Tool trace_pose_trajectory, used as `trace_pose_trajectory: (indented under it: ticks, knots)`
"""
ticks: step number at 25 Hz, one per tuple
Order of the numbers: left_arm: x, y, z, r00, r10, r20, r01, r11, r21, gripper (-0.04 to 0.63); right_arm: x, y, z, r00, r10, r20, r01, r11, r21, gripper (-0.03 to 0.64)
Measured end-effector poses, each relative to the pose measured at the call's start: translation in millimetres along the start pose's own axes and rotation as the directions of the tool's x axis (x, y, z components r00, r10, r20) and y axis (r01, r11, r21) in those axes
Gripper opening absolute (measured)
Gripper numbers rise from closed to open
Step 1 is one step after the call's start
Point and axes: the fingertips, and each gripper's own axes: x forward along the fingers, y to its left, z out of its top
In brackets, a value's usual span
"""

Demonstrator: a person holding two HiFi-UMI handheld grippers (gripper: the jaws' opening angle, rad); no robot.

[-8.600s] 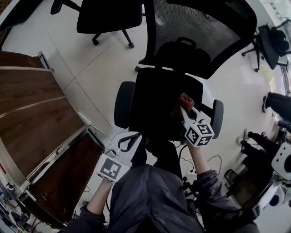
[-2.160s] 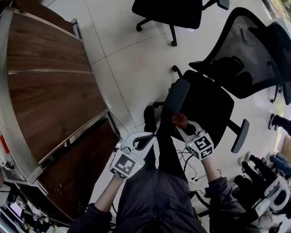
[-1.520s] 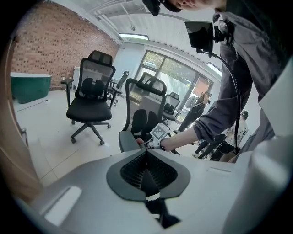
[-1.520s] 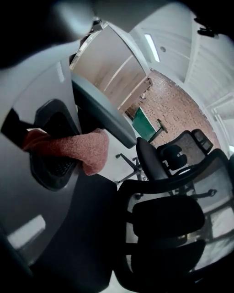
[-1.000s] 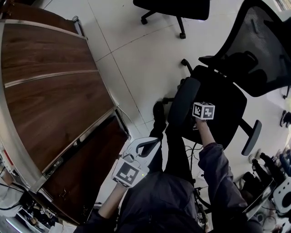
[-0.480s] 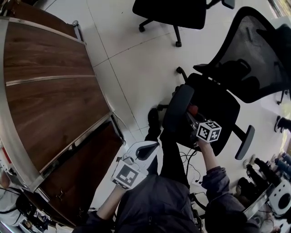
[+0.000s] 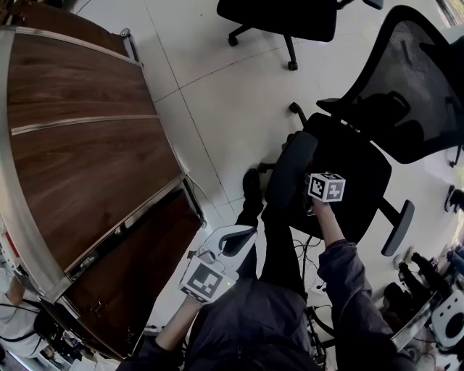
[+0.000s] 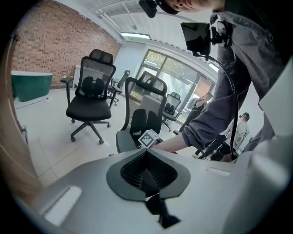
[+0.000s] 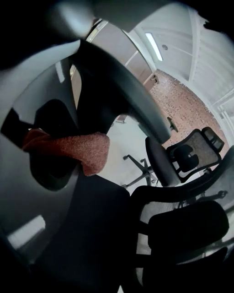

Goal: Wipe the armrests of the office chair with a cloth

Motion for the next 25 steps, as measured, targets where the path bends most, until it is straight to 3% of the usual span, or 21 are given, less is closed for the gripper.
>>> trace_pose_trajectory:
  ticks: [7,12,17,25]
  knots:
    - [-2,-1,-2,1.000,0.014,0.000,-0.014,1.000,-0.008,0.015,25,-20,-17,0.995,-0.069,-0.075,0.073,0.995,0.065,0.054]
    - [-3,-4,-5,1.000,0.012,0.003,-0.012,1.000,-0.011,0.015,4,1,-4,1.000,0.016,-0.012,-0.016,0.999,0.042,0.054]
    - [-1,-7,1,1.000,0.004,0.027,-0.004,1.000,-0.005,0.017,-48,34,16,0.987,0.131,0.088,-0.135,0.990,0.035,0.054]
    - [-1,-11,8,0.998,0.010,0.057,-0.009,1.000,-0.006,0.015,-90,36,34,0.980,0.124,0.156,-0.129,0.991,0.023,0.052]
